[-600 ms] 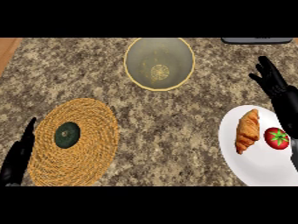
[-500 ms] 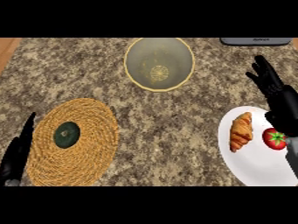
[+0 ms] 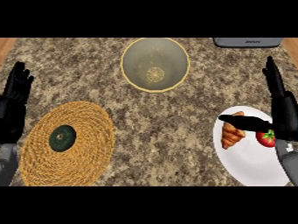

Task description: Pick the tomato from the plate and place it in the bowl

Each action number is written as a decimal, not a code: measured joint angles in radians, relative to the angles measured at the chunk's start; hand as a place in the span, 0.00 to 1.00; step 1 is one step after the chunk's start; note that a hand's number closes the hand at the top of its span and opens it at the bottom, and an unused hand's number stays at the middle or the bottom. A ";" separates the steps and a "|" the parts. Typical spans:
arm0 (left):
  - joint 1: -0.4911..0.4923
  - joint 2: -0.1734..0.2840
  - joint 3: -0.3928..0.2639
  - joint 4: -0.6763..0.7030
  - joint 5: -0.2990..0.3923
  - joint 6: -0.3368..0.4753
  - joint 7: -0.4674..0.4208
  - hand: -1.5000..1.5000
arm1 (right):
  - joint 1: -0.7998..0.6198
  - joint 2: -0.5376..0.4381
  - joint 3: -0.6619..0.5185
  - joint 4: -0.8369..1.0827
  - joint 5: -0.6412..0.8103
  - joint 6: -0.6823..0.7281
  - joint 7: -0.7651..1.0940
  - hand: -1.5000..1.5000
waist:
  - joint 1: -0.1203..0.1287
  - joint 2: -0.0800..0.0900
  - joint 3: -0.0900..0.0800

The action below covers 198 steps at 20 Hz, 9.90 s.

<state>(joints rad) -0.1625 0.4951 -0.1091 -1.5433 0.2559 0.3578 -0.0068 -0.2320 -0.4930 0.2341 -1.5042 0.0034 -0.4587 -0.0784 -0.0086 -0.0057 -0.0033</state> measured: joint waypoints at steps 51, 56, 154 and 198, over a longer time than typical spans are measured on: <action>-0.066 -0.068 0.204 0.058 0.020 -0.226 -0.039 0.50 | 0.226 -0.200 -0.021 -0.340 0.444 0.694 0.929 0.00 | 0.009 0.006 0.004; -0.054 -0.089 0.216 0.030 -0.002 -0.236 -0.021 0.50 | 0.243 -0.164 -0.071 -0.239 0.499 0.685 0.794 0.00 | 0.008 0.006 0.004; -0.210 -0.226 0.259 0.095 -0.137 -0.347 -0.001 0.50 | -1.070 -0.065 -0.072 1.013 0.540 0.947 -0.680 1.00 | 0.130 0.041 0.003; -0.201 -0.226 0.274 0.063 -0.126 -0.357 -0.008 0.50 | -1.105 0.074 -0.384 1.468 0.248 0.896 -0.574 0.00 | 0.136 0.075 0.007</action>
<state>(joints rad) -0.3636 0.2692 0.1651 -1.4804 0.1304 0.0004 -0.0145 -1.3372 -0.4195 -0.1501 -0.0360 0.2509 0.4372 -0.6525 0.1269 0.0695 0.0038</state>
